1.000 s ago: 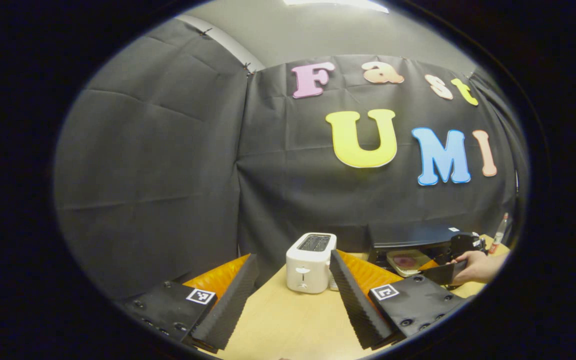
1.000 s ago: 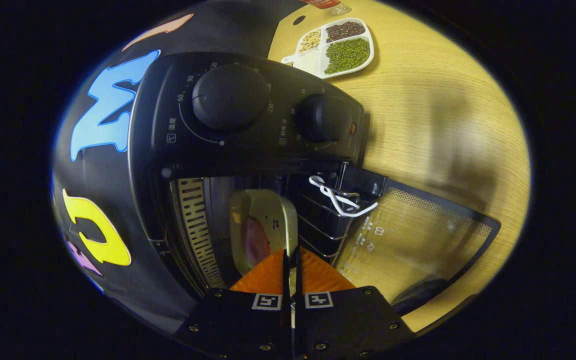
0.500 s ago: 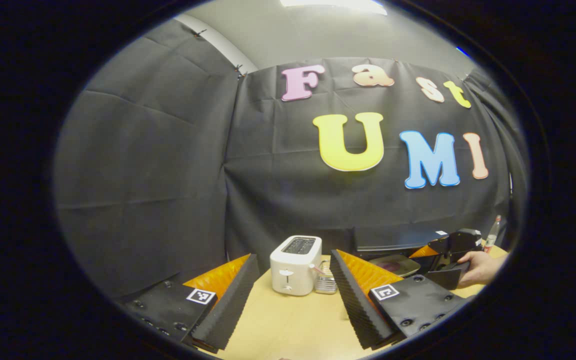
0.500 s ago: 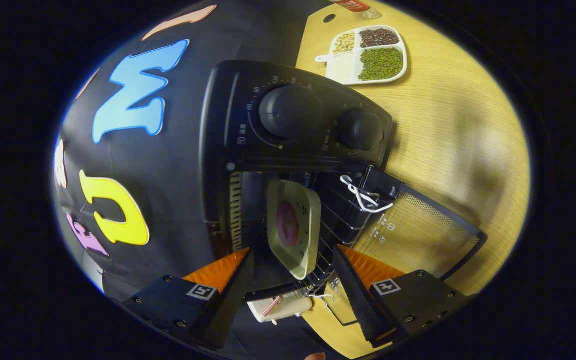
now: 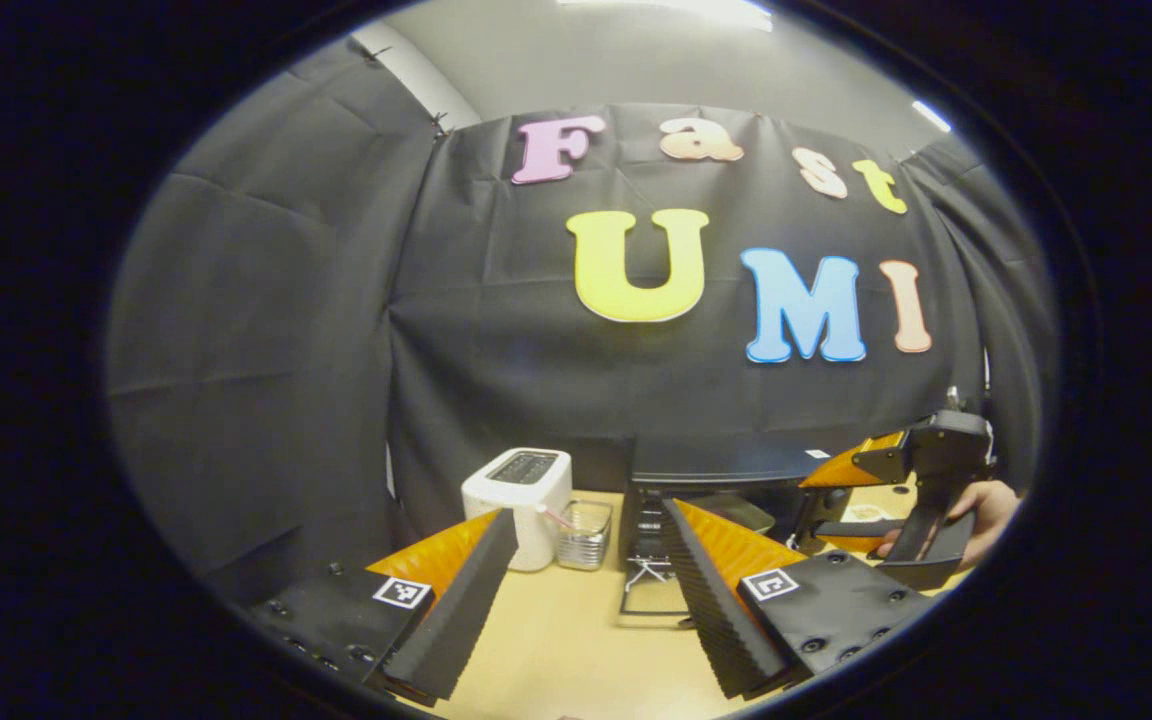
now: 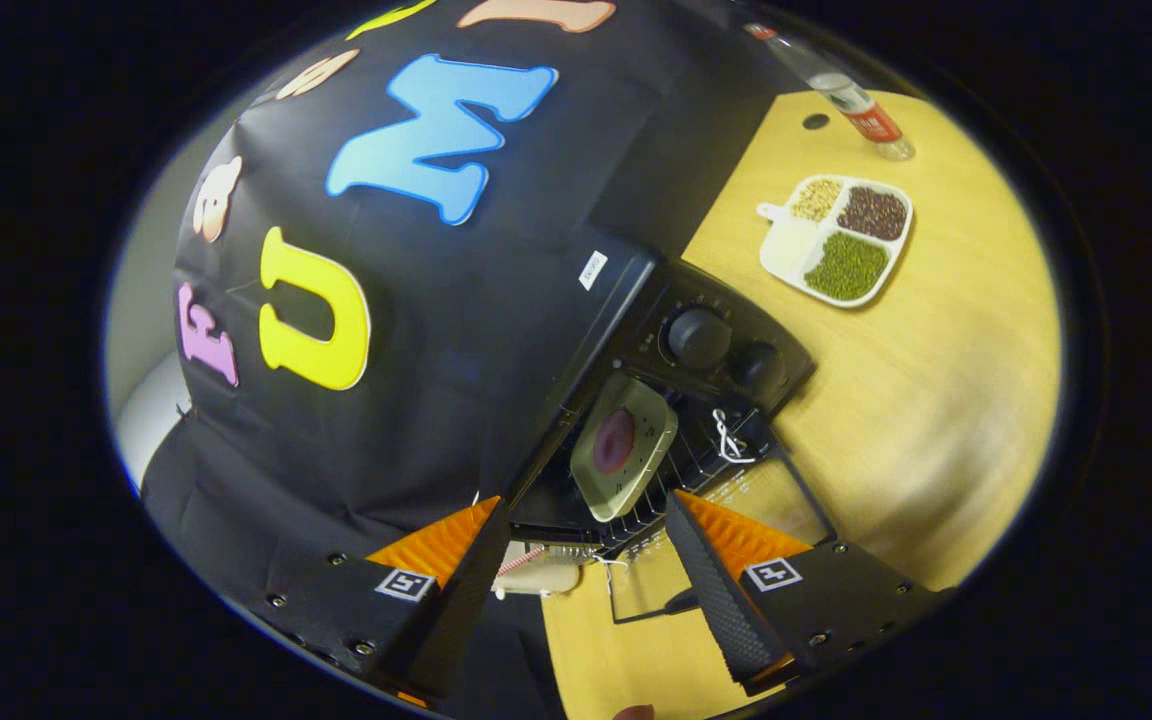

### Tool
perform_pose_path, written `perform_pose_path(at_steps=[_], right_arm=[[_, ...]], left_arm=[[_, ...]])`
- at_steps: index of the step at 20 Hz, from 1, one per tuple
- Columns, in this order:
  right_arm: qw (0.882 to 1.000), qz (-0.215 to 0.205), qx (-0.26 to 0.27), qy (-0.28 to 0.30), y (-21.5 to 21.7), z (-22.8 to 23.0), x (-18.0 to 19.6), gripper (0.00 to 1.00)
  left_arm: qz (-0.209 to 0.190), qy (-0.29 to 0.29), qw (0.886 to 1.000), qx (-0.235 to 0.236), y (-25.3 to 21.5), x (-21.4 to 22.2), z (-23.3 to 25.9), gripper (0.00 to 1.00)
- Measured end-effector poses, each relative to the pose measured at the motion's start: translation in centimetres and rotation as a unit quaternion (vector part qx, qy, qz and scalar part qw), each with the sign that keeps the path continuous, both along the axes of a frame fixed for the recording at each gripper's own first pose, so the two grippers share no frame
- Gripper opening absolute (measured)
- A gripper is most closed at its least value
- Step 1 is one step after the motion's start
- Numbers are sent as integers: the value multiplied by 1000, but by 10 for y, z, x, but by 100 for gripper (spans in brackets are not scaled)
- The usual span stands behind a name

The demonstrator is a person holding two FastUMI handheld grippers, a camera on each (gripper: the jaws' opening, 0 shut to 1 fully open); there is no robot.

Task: Open the electric oven with the left hand, put the food in, and close the electric oven.

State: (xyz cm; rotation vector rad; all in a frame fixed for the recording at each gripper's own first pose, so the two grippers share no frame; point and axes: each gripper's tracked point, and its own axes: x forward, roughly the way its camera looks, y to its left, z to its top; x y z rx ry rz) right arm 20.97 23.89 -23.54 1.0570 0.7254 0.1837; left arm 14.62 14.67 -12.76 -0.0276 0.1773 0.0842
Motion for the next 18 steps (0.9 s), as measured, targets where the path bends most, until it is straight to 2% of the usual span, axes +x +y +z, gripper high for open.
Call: perform_pose_path(at_steps=[5,7,9,10,12,14,15,17,18], right_arm=[[994,48,-81,-57,-31,22,-33,97],[989,62,-114,-76,-40,30,-47,97],[984,69,-136,-88,-48,37,-56,97],[981,73,-151,-98,-54,39,-61,97],[969,77,-201,-121,-71,46,-67,97],[950,78,-260,-152,-87,55,-72,97],[940,78,-288,-166,-93,59,-73,97],[924,70,-327,-184,-104,66,-79,98],[920,64,-336,-189,-109,70,-81,98]], left_arm=[[-39,25,999,-10,-42,6,-26,97],[-55,41,997,-17,-58,8,-42,100],[-71,59,995,-24,-73,12,-59,91],[-78,67,994,-26,-81,13,-68,100],[-91,86,992,-34,-94,18,-88,100],[-102,108,988,-38,-106,22,-111,100],[-107,119,986,-38,-111,23,-122,91],[-116,140,982,-41,-121,25,-141,91],[-121,151,980,-43,-126,26,-151,98]])
